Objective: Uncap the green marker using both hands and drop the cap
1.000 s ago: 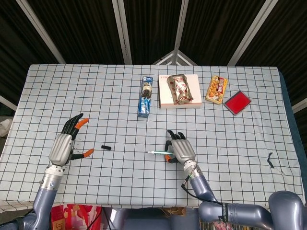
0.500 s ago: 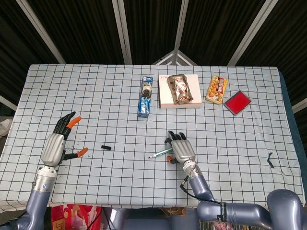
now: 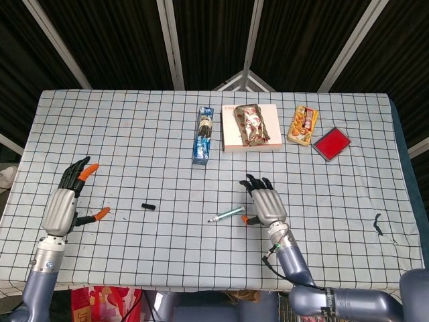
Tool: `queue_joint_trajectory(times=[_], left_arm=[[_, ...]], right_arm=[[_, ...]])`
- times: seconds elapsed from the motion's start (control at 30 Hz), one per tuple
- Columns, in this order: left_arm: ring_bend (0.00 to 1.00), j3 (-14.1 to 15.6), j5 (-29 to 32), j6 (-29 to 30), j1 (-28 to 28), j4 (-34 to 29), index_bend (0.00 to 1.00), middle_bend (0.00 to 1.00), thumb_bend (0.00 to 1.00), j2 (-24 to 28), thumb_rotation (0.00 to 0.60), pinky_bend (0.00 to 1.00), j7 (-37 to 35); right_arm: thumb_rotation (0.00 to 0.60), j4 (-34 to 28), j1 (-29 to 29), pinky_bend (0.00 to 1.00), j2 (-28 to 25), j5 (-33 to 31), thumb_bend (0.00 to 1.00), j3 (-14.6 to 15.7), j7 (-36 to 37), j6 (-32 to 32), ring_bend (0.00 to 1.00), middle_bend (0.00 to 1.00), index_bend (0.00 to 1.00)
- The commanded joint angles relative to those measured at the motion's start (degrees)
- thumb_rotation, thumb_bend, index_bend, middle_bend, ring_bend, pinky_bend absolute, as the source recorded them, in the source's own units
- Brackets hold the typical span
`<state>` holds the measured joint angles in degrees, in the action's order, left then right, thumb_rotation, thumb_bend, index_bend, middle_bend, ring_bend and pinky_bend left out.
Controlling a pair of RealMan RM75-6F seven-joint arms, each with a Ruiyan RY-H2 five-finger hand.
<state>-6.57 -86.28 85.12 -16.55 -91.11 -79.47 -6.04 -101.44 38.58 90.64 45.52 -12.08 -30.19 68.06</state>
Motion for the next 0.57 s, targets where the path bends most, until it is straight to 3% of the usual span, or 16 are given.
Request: queue_joint_trajectory(times=[0.03,0.27,0.57], left_arm=[[0.00,0.98,0.64,0.55,1.47,-0.07,0.15,0.01,0.20,2.08,0.600,0.00,3.27],[0.00,2.97,1.76,2.93,4.87,0.84,0.16,0.05,0.22,4.41,0.600,0.00,14.63],[0.00,3.34,2.89,4.31,7.36,0.96,0.16,0.08,0.22,5.20,0.600,0.00,15.40]], right_arm=[[0.600,-3.53,-4.12,0.07,-6.01,6.03,0.24,2.02,4.33,2.73,0.12,0.08,0.16],[0.600,5.32,-11.93,0.07,-12.04,20.01,0.24,9.40,6.05,12.14,0.12,0.08,0.17],[0.600,16.79,-19.90,0.07,-15.45,27.91,0.25,12.08,17.77,19.39,0.12,0.08,0.17]])
